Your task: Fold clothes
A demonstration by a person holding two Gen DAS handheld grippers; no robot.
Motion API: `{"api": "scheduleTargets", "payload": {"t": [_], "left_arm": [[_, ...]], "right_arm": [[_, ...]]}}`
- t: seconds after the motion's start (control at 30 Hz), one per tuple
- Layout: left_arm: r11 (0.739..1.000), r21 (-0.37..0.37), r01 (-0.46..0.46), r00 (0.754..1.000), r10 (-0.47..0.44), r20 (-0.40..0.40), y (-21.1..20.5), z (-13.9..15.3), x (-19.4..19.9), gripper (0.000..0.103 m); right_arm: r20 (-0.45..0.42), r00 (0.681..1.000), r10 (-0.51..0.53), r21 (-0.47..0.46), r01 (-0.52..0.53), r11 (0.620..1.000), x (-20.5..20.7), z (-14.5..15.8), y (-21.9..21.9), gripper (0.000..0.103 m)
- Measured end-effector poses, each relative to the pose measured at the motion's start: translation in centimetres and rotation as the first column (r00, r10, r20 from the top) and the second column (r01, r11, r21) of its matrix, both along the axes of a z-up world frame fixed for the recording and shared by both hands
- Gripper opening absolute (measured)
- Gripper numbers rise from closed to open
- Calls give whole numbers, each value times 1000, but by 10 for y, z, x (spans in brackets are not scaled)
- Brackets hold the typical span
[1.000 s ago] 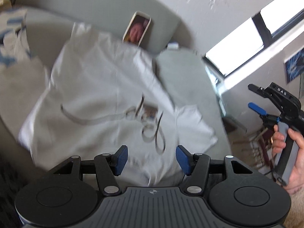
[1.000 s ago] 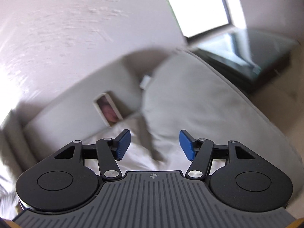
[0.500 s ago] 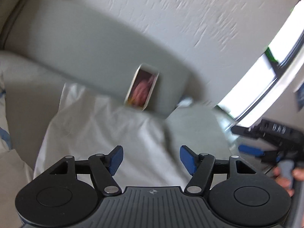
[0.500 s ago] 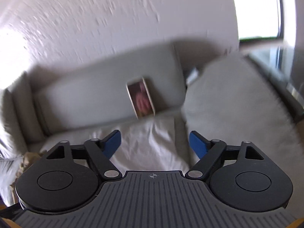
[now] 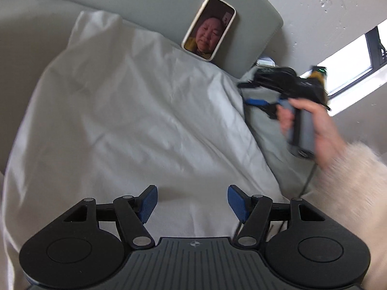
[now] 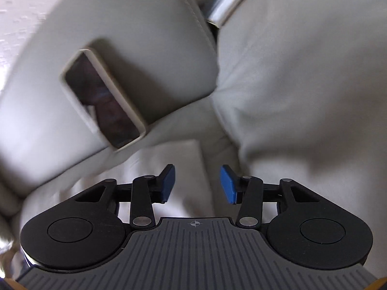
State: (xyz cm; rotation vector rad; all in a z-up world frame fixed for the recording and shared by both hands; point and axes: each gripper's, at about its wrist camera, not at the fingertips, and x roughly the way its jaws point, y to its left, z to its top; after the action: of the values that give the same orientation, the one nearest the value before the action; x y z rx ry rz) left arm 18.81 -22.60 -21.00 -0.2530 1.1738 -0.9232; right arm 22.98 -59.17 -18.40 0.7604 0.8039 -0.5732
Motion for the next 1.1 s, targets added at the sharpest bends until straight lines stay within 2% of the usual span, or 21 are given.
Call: {"api": "scheduleTargets", "payload": {"t": [0.03,0.1,0.13,0.17,0.2,0.3,0.4,0.47,0.53,0.57,0.6,0.67,0.7,0.8,0.87,0.93,1.0,1.03,1.1], "left_arm": [[1000,2,6,1000,-6,-1,0,-1,-1,61],[1000,8,11,1000,-11,-9,-1,-3,-2,62],[1000,8,12,1000,-12,-14,0,-3,-3,62],[1000,5,12,1000,-12,-20,1,-3,-3,62],[1000,1,12,1000,-12,-25,2,-3,-4,62],[1000,-16,13,999,-13,-37,2,-3,-4,62],[999,-30,23,999,-24,-45,1,-3,-4,62],[999,-30,35,998,-36,-44,-2,-5,-5,62],[999,-21,43,998,-44,-41,-4,-7,-6,62],[999,-18,43,998,-43,-42,-4,-7,-6,62],[999,-18,41,998,-42,-43,-4,-6,-7,62],[999,-21,38,998,-39,-48,-2,-4,-9,62],[999,-19,36,998,-37,-52,-1,-3,-10,62],[999,1,35,999,-35,-40,0,1,-17,62],[999,22,24,1000,-23,-18,1,5,-23,62],[998,55,-36,999,35,15,8,9,-24,61],[993,55,-104,994,101,43,18,16,-22,61],[990,51,-135,990,132,56,23,19,-21,61],[984,36,-172,983,169,75,31,28,-21,61]], "right_arm": [[-3,1000,-3,5,3,1000,6,-6,-3,47],[-8,1000,7,23,-7,1000,15,-16,-4,36],[-24,999,24,1,-24,1000,18,-18,-1,25],[-32,998,55,-32,-56,998,20,-16,5,6],[-31,995,94,-62,-96,993,21,-13,11,1],[-44,992,120,-233,-127,964,20,4,24,0],[-115,991,73,-447,-118,887,25,18,31,0],[-173,983,61,-506,-142,851,33,18,37,0],[-184,981,53,-505,-141,852,33,17,45,4],[-190,981,50,-505,-141,852,34,16,49,14],[-195,980,46,-504,-141,852,34,16,53,18],[-206,978,39,-504,-140,853,34,15,61,44],[-211,977,35,-503,-140,853,35,14,65,48],[-200,974,105,-505,-194,841,24,44,103,49],[-196,958,209,-434,-276,857,22,62,134,49],[-189,927,323,-338,-370,865,26,76,165,49],[-203,888,412,-251,-453,855,40,79,193,49],[-205,878,433,-231,-473,850,47,80,204,49],[-183,878,442,-222,-475,852,47,82,222,48]]}}
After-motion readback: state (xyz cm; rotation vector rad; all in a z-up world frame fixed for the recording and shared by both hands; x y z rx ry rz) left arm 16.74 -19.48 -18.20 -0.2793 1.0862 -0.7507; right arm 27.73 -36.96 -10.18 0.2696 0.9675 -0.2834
